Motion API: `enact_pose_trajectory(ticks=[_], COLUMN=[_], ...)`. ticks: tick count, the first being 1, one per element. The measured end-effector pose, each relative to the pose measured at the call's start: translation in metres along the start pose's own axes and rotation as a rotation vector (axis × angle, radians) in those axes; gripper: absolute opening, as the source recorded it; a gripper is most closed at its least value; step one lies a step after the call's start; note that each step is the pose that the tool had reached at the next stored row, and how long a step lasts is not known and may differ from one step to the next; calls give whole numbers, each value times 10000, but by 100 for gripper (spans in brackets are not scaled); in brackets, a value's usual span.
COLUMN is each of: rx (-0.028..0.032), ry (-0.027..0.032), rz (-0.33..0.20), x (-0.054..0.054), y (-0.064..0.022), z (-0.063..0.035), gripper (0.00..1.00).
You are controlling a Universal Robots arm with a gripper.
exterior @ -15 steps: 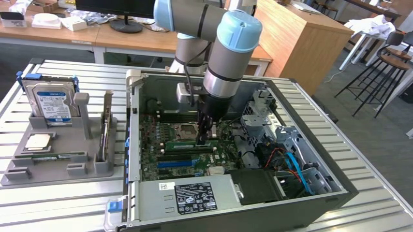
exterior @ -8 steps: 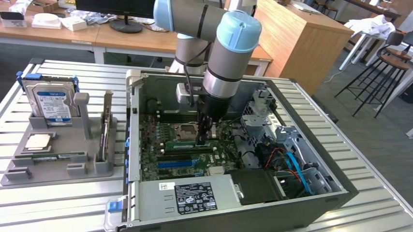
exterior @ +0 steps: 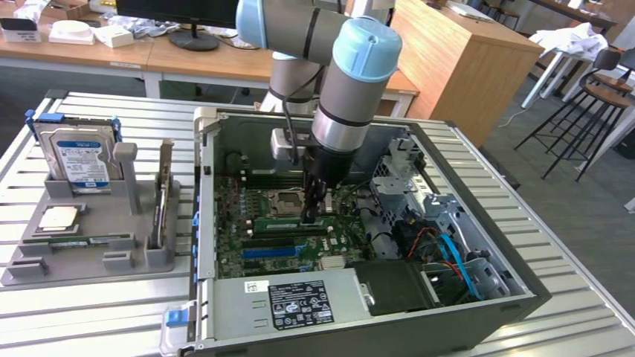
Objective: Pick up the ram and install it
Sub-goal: 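Insert the ram into the slot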
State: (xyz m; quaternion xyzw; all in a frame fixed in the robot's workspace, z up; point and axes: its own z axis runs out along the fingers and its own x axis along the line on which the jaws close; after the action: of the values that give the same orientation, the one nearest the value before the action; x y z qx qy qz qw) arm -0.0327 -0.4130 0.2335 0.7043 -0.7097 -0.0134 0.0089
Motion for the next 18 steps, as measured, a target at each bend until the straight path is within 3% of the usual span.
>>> enact_pose_trajectory(ticks=[18], rx=[1], ry=[4], rz=[-152], x=[0], y=[-1], z=[27], gripper=[11])
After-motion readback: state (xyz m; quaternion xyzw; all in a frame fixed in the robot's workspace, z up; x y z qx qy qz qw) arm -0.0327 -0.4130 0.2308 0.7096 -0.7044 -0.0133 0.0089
